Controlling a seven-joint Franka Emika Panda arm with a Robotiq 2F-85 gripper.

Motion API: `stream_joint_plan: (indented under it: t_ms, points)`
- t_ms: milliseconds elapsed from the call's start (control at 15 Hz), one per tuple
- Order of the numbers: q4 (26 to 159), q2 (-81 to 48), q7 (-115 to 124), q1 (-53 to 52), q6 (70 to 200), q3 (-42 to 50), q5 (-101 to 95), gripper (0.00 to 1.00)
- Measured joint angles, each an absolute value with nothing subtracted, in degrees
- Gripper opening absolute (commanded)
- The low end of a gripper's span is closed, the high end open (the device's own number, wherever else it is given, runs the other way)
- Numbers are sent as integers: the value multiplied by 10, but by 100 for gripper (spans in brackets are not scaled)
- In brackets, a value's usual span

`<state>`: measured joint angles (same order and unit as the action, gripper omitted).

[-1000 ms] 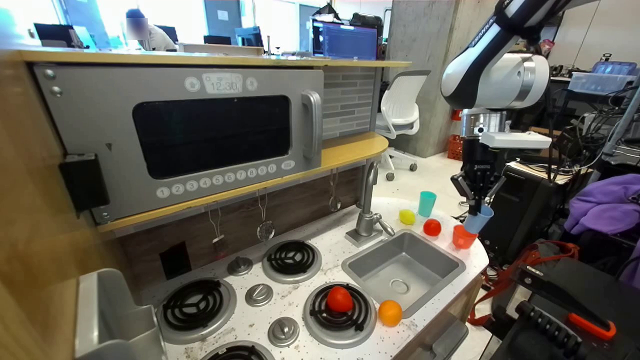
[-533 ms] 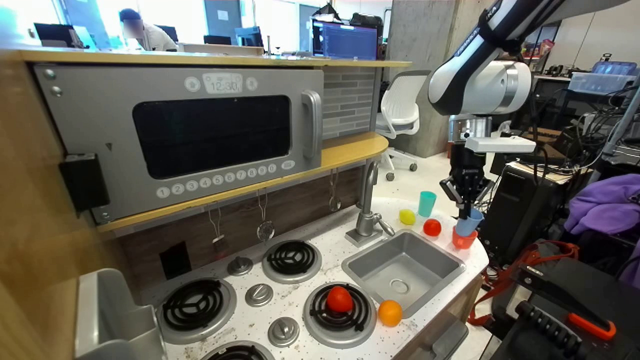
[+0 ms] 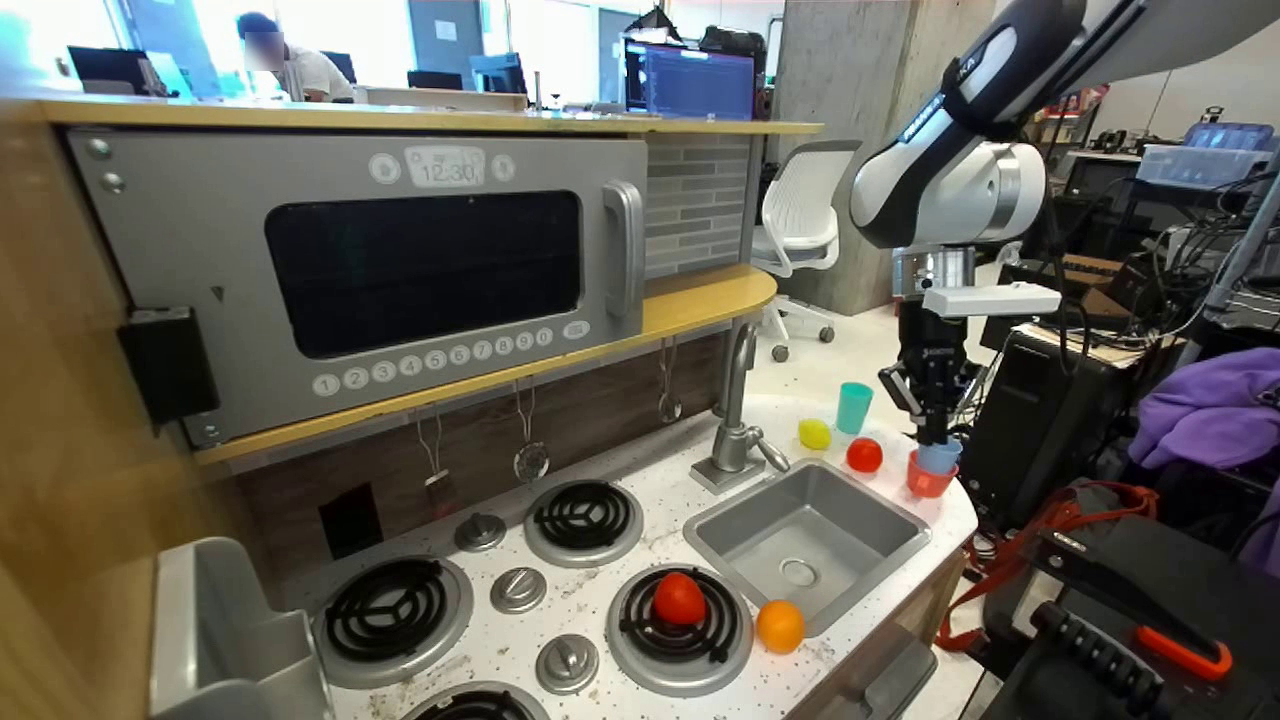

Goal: Put the blue cup in the orange cup

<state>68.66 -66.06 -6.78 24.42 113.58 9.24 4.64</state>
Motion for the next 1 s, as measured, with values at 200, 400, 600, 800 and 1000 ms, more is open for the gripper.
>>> stream_joint_plan:
  t_ms: [200,400,600,800,1000]
  points:
    - [669,-665,-68,244,1134,92,46,73]
    - [662,-652,-74,244,1134,89,47,94]
    - [689,-607,-95,244,1141,87,47,100]
    - [764,-545,-155,243,1221,88,36,100]
    - [843,-487,-218,245,1325,90,33,100]
